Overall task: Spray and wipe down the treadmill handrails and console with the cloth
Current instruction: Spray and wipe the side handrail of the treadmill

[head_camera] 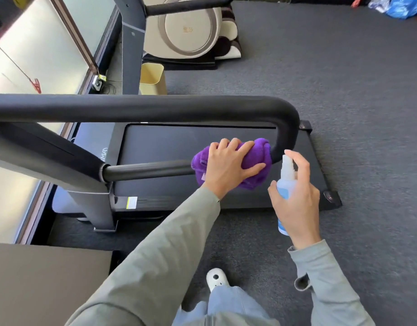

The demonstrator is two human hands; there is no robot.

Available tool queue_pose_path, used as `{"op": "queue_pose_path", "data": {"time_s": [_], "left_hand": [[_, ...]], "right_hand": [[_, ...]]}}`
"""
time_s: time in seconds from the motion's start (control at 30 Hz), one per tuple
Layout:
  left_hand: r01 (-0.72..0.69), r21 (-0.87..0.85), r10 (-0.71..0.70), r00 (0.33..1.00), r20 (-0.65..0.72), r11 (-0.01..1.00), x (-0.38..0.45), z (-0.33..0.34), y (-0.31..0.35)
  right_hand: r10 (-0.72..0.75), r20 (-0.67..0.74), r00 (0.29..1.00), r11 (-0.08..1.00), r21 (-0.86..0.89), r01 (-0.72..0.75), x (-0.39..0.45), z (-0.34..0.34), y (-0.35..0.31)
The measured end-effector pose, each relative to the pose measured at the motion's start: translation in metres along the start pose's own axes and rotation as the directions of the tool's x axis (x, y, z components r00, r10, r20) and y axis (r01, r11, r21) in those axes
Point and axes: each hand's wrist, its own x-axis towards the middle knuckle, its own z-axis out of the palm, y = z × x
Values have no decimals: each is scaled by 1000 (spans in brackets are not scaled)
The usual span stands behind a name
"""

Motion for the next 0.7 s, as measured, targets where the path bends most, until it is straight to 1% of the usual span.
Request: {"op": "queue_pose_path", "data": {"time_s": [0.07, 0.13, 0.23, 0.3, 0.4, 0.47, 0.6, 0.67, 0.7], "left_hand": [[6, -17, -5, 1000, 11, 1000, -10, -5, -23], [50, -18, -49, 999, 21, 999, -26, -11, -54], [105, -20, -105, 994, -26, 994, -53, -17, -99], [110, -8, -110, 993, -46, 994, -59, -16, -108], [97, 71, -92, 993, -72, 993, -47, -12, -85], [68, 70, -63, 996, -69, 995, -32, -5, -58], [-54, 35, 52, 997, 56, 998, 3, 1, -12], [-102, -2, 102, 987, 121, 995, 11, -1, -11], [-118, -19, 119, 984, 130, 993, 11, -3, -17]], "right_hand": [[6, 12, 1000, 1000, 8, -6, 2, 4, -6], [18, 23, 1000, 999, 27, -19, 4, 9, -13], [-6, 25, 1000, 999, 55, 4, 6, 14, -19], [-16, 7, 1000, 999, 51, 15, 6, 14, -18], [11, -12, 1000, 999, 35, -10, 4, 9, -13], [9, -11, 1000, 1000, 27, -8, 2, 5, -10], [-15, -29, 999, 1000, 7, 16, 2, -1, -4], [-3, -35, 999, 1000, 11, 3, 3, -4, -1], [0, -38, 999, 1000, 11, 1, 2, -5, 1]]}}
